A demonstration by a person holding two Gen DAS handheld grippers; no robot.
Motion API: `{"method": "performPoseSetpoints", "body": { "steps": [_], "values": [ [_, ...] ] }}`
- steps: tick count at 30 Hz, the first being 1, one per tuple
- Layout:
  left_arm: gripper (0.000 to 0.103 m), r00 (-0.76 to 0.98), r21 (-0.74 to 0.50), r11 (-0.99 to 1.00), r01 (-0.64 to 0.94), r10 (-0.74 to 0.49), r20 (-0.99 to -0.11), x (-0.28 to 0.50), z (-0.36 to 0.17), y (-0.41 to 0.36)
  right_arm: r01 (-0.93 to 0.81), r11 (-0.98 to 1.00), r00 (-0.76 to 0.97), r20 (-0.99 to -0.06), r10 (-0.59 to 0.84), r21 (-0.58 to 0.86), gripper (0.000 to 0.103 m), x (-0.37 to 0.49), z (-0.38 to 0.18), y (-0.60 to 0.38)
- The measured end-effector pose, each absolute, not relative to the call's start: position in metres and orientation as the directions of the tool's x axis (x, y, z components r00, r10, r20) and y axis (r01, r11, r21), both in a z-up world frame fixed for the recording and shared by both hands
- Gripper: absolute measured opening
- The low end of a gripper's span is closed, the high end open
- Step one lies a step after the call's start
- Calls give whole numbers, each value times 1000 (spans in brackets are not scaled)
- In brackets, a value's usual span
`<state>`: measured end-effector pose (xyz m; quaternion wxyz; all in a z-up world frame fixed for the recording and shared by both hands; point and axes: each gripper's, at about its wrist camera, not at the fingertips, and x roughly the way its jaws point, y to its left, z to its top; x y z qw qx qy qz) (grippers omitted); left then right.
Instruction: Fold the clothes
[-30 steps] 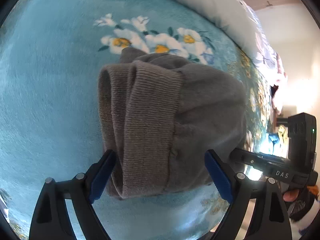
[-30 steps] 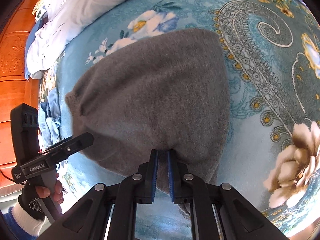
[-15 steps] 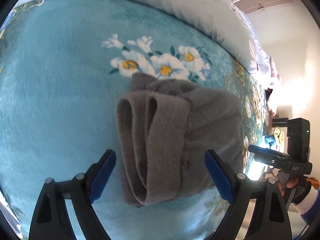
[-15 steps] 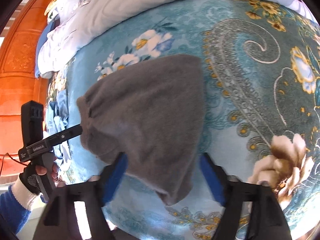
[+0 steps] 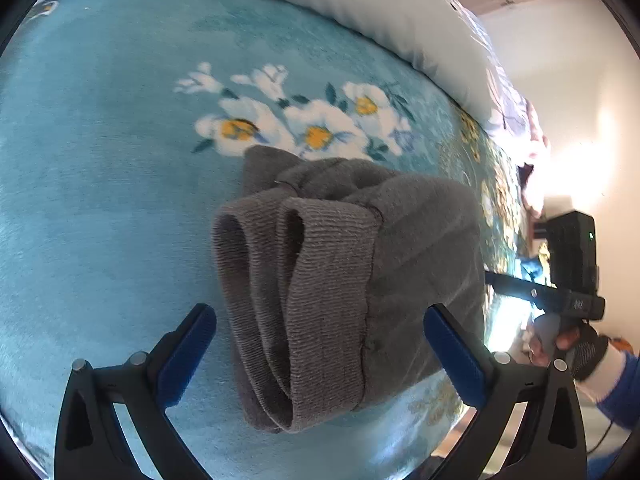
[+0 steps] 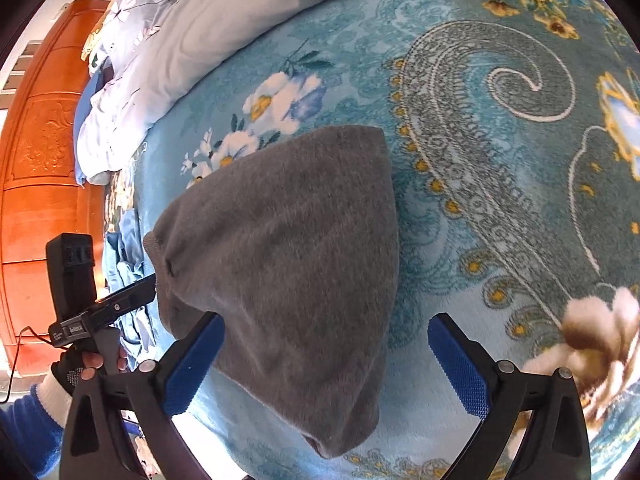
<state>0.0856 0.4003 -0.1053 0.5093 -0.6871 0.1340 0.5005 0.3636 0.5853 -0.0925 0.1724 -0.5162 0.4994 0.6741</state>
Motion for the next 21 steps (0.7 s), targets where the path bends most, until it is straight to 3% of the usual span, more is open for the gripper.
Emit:
{"method": "performPoseSetpoints", "body": {
  "steps": [6, 21],
  "values": [
    [103, 514, -606, -432, -668, 322, -796, 86, -117, 407, -709, -442, -472, -835, -282, 550, 103, 363, -104, 593],
    [103, 585, -634, -435, -639, 260, -768, 84, -143, 418, -633, -403, -484, -744, -461, 661, 103, 346, -139, 591]
  ]
}}
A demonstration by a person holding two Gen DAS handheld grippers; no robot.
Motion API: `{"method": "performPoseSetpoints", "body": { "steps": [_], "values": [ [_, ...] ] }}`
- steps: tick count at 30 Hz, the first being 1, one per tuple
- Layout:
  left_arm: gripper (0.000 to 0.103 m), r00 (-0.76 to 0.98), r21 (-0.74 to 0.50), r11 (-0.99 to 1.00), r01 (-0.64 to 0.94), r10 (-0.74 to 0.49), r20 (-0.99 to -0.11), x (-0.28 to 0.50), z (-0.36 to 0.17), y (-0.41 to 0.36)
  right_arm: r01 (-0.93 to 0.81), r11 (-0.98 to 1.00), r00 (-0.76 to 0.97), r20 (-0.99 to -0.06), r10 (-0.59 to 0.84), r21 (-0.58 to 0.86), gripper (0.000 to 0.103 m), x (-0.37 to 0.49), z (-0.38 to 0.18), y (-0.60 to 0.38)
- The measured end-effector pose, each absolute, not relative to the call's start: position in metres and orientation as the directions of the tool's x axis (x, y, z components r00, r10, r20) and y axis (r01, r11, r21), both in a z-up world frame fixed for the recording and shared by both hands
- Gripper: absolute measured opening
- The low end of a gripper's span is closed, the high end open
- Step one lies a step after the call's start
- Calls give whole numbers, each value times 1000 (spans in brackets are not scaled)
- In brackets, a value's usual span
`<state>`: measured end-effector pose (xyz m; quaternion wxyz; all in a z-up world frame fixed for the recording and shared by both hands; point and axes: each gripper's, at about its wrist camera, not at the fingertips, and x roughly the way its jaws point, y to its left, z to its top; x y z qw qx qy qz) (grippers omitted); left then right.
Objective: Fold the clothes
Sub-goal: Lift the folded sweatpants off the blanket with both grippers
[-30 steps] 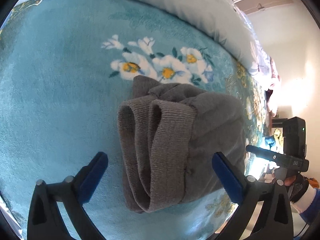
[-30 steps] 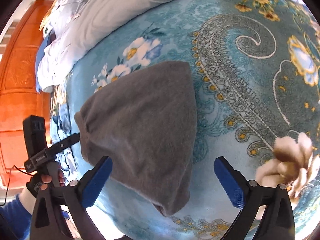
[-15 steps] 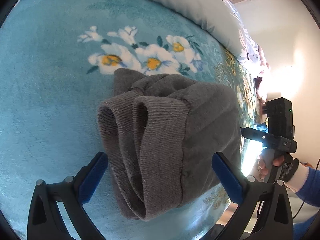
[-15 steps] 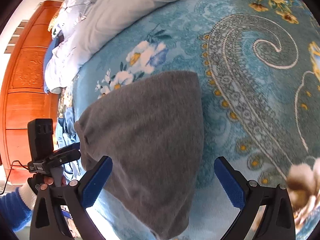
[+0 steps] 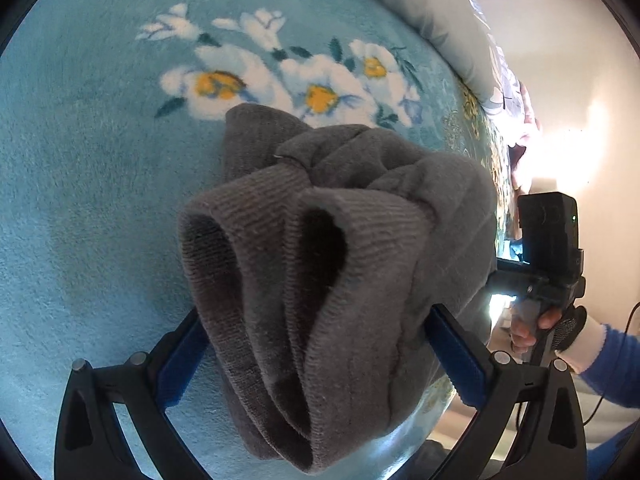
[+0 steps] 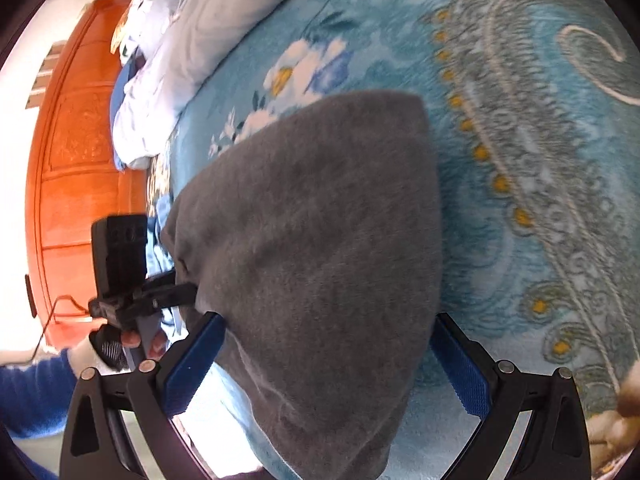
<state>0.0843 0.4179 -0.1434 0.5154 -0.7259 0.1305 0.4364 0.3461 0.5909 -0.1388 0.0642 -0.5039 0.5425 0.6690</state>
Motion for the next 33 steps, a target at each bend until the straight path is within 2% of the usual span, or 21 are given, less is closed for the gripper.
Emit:
{"method": "performPoseSetpoints", "body": {
  "steps": [7, 11, 15, 21, 23, 25, 33],
  "values": [
    [103, 586, -613, -439, -657, 213, -782, 86, -146, 422, -620, -403, -470, -730, -496, 673, 102, 342, -143, 590],
    [103, 563, -591, -450, -670, 211, -799, 90, -145, 423, -635, -398, -468, -739, -485, 663, 98, 344, -143, 589],
    [103, 549, -573, -459, -679, 201, -811, 92, -143, 425, -644, -355, -487, -721, -493, 678, 74, 348, -146, 589],
    [103, 538, -568, -505, -650, 223, -813, 93, -141, 424, -664, -289, -507, -700, -503, 689, 70, 340, -154, 585],
    [97, 525, -550, -512, -659, 210, -825, 95, -139, 426, -673, -290, -500, -708, -499, 680, 65, 338, -153, 584],
    [85, 495, -511, -512, -691, 180, -850, 100, -137, 428, -680, -298, -489, -717, -496, 670, 58, 335, -150, 583],
    [56, 430, -439, -546, -714, 154, -890, 108, -119, 426, -716, -324, -458, -766, -451, 618, 45, 316, -135, 568]
  ]
}}
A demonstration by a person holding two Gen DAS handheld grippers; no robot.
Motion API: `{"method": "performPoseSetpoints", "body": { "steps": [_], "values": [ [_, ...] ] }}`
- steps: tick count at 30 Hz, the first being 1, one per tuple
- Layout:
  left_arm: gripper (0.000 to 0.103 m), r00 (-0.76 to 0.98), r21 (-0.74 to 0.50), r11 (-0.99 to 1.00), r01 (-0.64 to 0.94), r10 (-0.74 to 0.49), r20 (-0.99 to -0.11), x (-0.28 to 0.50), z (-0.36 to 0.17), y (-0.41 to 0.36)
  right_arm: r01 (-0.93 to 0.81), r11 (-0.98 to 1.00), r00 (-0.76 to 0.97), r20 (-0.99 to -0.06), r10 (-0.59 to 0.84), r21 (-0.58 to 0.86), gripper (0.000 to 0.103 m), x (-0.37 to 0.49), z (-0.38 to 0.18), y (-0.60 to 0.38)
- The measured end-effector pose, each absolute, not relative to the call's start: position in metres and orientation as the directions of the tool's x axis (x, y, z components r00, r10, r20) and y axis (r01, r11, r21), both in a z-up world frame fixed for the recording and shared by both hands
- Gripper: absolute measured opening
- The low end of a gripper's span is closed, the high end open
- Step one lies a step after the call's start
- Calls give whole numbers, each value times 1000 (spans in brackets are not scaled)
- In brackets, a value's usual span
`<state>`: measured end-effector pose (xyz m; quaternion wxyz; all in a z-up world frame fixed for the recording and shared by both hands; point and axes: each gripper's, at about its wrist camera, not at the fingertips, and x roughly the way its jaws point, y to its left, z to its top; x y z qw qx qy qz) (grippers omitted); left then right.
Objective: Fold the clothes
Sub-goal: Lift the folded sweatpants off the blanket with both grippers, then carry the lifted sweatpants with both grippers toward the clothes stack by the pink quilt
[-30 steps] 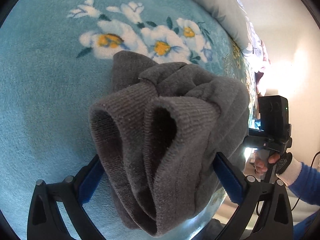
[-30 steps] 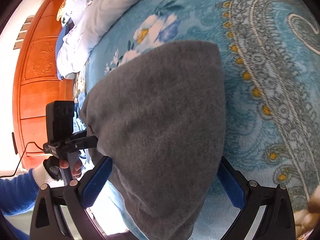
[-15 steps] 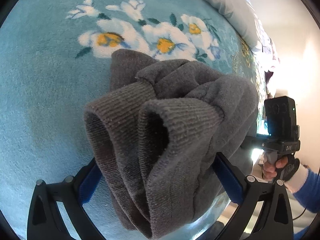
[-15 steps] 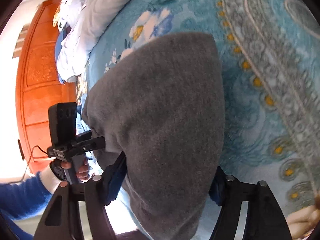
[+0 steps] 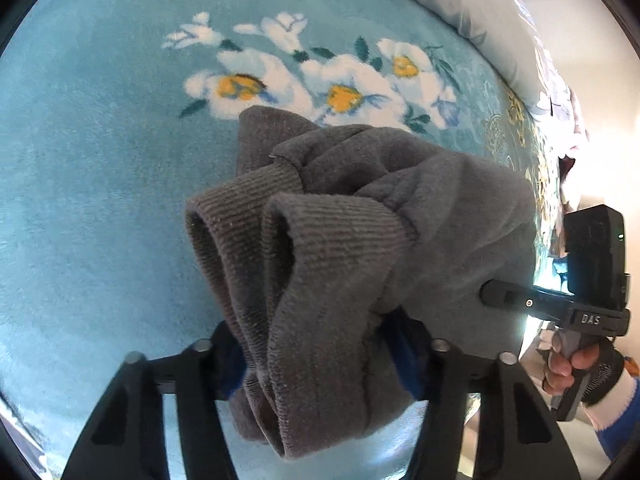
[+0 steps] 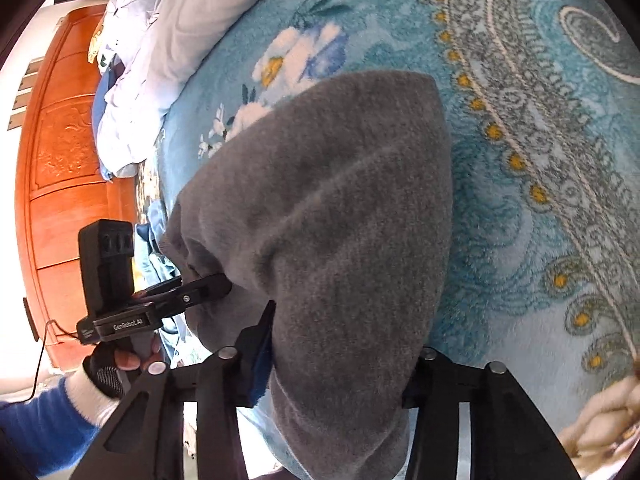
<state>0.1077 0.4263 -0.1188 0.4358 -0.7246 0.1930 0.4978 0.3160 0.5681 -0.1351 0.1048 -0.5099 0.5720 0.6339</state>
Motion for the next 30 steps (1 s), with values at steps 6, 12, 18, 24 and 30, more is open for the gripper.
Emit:
{"method": "performPoseSetpoints", "body": {
  "steps": [6, 12, 18, 24, 30],
  "values": [
    [45, 408, -427, -550, -718, 164, -898, 118, -93, 422, -721, -343, -454, -784, -424, 603, 38, 303, -112, 557],
    [44, 405, -438, -527, -728, 185, -895, 136, -56, 406, -731, -348, -457, -799, -391, 588, 37, 312, -80, 543],
    [44, 410, -474, -455, -754, 238, -880, 156, -14, 384, -742, -356, -470, -819, -329, 568, 37, 335, -35, 515],
    [44, 446, -530, -367, -765, 293, -846, 190, 13, 378, -768, -366, -475, -851, -224, 525, 37, 370, 14, 488],
    [44, 477, -556, -283, -781, 304, -825, 229, 39, 370, -798, -356, -470, -871, -139, 487, 37, 426, 52, 464]
  ]
}}
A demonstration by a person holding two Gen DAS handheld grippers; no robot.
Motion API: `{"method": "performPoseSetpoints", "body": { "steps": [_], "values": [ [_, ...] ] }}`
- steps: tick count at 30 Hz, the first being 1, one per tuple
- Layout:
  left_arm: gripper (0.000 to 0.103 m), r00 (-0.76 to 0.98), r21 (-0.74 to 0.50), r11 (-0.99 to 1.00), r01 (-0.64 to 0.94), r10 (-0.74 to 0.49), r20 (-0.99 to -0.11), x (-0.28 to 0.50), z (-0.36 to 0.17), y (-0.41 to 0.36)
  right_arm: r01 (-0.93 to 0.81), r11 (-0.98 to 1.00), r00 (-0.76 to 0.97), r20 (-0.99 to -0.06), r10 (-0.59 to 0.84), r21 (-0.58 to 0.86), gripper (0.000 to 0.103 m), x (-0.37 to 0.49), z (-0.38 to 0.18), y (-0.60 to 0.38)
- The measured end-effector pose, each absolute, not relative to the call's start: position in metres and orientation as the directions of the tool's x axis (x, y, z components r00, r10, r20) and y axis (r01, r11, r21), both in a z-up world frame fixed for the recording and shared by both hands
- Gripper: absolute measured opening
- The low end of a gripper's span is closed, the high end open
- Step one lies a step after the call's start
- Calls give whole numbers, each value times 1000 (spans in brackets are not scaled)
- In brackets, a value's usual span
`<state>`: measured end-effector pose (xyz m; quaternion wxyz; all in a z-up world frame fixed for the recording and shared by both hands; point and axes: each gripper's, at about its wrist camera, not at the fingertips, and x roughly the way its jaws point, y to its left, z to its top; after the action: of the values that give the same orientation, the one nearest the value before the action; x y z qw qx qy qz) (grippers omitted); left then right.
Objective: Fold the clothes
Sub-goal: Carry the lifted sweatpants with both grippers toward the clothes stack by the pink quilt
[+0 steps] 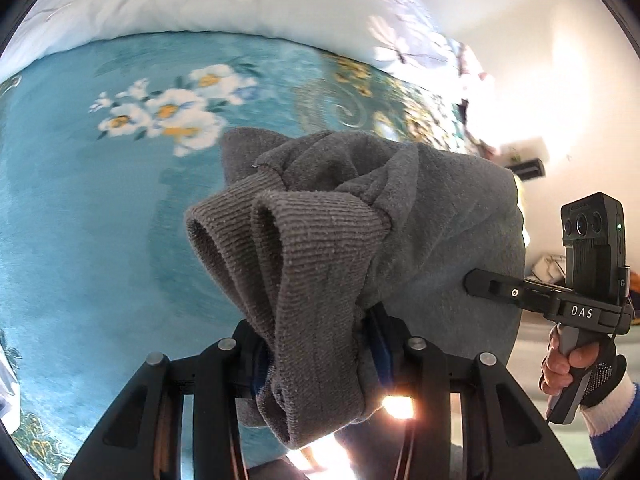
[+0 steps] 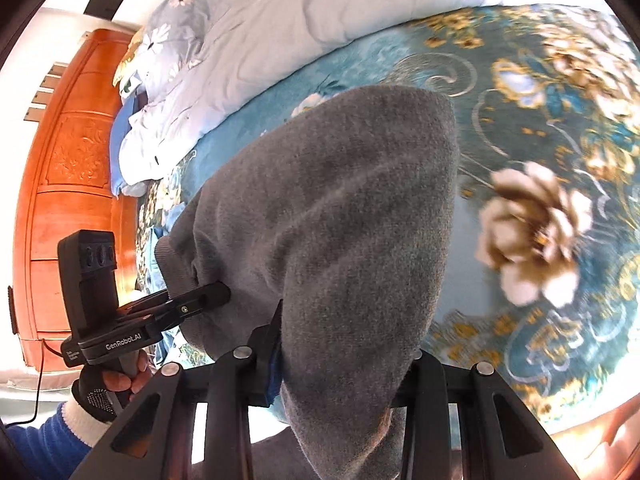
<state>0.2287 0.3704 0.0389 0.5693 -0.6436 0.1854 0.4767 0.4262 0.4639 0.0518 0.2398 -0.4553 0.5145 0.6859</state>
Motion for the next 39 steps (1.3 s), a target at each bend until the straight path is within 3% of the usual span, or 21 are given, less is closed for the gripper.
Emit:
{"method": "performPoseSetpoints", "body": {
  "steps": [12, 21, 31, 39],
  "values": [
    [44, 376, -495, -291, -819, 379, -846, 346, 91, 383, -722, -431, -558, -824, -101, 542, 37, 535, 84, 469],
    [44, 379, -546, -337, -767, 449, -809, 471, 125, 406, -645, -562, -583, -809, -75, 518, 37, 657, 126, 502],
    [44, 450, -538, -171, -826, 377, -810, 563, 143, 476, -702, -483, -598, -802, 0, 524, 37, 776, 144, 540],
    [44, 589, -611, 11, -791, 280, -758, 624, 135, 567, -812, -343, -536, -836, 116, 473, 37, 848, 154, 576]
  ]
}}
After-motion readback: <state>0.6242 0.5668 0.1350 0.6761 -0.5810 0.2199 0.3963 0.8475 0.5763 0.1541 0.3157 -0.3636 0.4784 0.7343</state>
